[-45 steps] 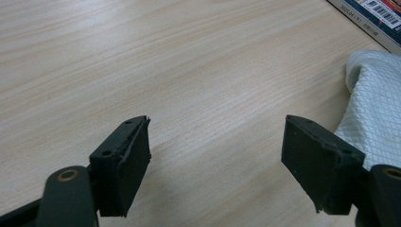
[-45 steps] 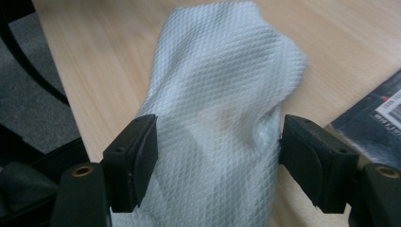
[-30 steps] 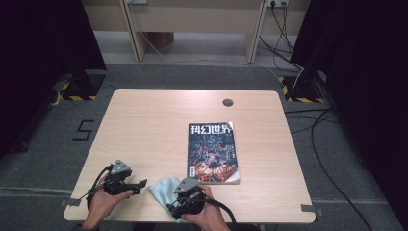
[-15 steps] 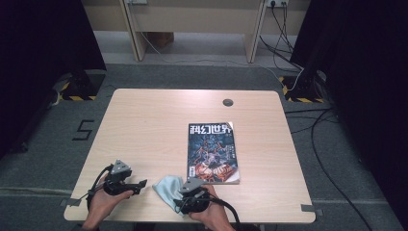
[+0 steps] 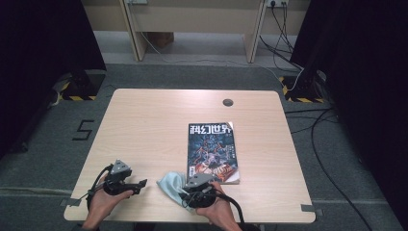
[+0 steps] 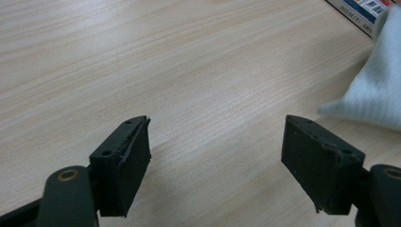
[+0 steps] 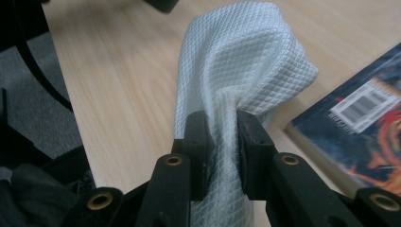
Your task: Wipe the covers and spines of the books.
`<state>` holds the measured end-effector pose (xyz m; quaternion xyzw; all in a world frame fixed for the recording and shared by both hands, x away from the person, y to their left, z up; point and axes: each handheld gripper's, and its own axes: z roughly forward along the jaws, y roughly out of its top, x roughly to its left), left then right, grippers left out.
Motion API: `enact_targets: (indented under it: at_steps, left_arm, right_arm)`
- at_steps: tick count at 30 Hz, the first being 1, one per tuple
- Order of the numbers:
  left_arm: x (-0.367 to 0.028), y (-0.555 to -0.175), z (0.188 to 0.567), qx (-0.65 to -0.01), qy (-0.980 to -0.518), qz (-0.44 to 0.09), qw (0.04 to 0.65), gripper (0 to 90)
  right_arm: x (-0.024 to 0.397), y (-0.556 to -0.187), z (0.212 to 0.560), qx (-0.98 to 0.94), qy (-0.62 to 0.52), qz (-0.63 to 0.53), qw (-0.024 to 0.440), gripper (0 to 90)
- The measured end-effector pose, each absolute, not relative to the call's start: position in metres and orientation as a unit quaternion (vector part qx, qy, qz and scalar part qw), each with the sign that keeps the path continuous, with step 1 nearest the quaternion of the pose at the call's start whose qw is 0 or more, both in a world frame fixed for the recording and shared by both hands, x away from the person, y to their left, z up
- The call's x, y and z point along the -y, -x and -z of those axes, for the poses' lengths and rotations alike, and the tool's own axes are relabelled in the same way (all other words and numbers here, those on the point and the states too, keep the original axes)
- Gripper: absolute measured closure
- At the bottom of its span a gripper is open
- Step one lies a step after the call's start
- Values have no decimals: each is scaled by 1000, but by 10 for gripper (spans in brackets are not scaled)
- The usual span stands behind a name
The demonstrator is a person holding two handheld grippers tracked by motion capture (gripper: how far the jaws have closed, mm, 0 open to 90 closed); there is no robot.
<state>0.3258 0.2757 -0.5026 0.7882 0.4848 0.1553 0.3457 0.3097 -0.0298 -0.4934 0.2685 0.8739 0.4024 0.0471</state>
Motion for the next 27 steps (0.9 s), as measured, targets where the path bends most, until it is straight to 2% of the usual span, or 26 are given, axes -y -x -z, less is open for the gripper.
enact_targets:
  at_steps: [5, 12, 22, 27]
  left_arm:
    - [-276, -326, 503, -485, -787, -156, 348, 239]
    - [-273, -328, 504, -484, -786, -157, 351, 240]
    - [-263, -329, 504, -478, -790, -151, 354, 242]
    - [-250, -333, 503, -465, -797, -154, 353, 243]
  right_arm:
    - [47, -318, 473, -858, -281, -424, 72, 766]
    - [90, -350, 453, -829, -334, -432, 124, 766]
    - [126, -393, 471, -829, -386, -377, 149, 765]
    - [133, -407, 486, -841, -395, -340, 143, 761]
